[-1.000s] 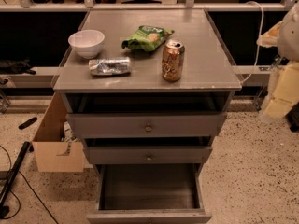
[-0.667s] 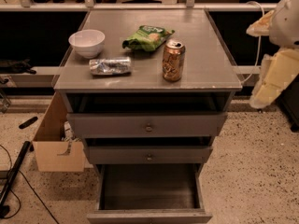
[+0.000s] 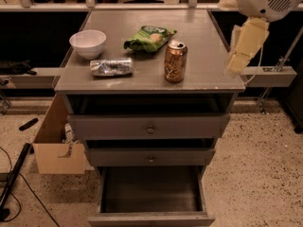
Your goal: Place orange can into bottom drawer
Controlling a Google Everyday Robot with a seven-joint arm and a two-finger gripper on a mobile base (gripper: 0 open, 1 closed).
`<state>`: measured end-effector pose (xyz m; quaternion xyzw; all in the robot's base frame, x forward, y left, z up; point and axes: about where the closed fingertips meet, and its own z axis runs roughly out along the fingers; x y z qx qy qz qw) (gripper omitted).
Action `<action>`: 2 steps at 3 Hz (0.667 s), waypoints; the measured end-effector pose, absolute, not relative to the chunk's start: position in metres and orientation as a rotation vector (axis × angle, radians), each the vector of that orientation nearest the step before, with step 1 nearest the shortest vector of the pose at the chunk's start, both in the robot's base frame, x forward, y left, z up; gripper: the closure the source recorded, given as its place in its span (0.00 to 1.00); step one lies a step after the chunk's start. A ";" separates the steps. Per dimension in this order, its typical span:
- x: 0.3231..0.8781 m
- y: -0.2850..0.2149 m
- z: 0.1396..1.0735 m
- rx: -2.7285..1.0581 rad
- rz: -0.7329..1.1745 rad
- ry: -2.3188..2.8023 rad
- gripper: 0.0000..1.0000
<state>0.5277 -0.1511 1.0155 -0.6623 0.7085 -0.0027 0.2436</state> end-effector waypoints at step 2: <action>0.540 -0.147 1.016 -1.774 0.001 1.904 0.00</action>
Offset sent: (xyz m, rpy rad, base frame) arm 0.0305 0.0077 0.0004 0.0900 -0.0649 -0.0047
